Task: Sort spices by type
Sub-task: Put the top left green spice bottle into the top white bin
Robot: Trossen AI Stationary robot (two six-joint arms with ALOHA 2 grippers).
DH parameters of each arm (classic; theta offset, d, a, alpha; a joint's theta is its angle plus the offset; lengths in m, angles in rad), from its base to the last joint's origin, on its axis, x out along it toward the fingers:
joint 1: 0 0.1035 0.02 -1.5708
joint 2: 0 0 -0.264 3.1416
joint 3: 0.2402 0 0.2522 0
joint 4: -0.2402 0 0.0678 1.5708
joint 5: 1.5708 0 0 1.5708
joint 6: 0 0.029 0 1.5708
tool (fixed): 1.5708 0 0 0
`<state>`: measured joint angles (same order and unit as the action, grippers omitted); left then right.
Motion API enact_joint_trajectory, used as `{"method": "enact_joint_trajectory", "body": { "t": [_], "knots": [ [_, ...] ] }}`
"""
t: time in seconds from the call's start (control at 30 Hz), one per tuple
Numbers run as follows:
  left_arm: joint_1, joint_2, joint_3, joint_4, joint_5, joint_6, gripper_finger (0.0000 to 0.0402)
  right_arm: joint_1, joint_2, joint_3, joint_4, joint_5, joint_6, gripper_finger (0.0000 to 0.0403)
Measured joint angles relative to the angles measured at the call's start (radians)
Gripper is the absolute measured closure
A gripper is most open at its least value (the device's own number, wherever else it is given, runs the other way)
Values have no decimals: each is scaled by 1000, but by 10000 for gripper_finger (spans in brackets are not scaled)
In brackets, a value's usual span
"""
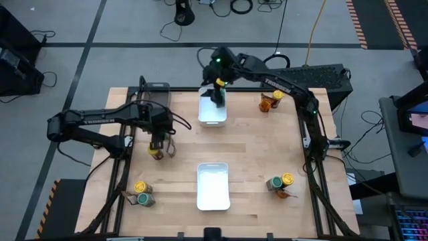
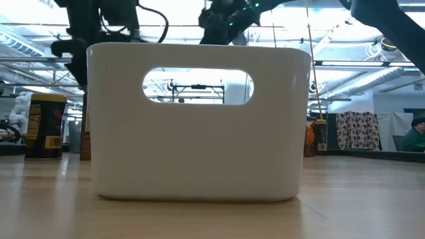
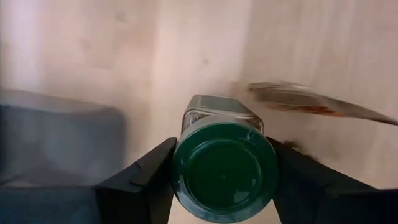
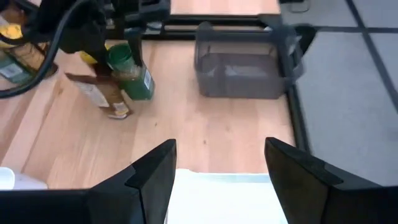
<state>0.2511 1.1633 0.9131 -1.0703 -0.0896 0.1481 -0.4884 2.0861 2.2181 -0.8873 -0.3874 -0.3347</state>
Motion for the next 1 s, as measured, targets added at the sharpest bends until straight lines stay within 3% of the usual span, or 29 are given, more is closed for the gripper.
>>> {"method": "enact_joint_trajectory", "body": {
  "t": [0.13,0.23,0.4,0.77,0.87,1.0],
  "knots": [
    [22,0,72,-30,-100,54,190,-31,-54,0,-67,2,2,174],
    [58,0,120,37,-106,113,190,-54,-103,0,-106,2,9,174],
    [103,67,190,192,53,200,190,-91,-185,0,-247,-5,14,174],
    [61,444,393,231,193,288,190,-90,-246,-13,-479,-6,62,174],
    [36,524,439,247,215,303,190,-79,-282,-127,-457,-6,65,174],
    [3,620,484,248,220,318,190,-69,-416,-454,-233,-6,91,174]
  ]
}}
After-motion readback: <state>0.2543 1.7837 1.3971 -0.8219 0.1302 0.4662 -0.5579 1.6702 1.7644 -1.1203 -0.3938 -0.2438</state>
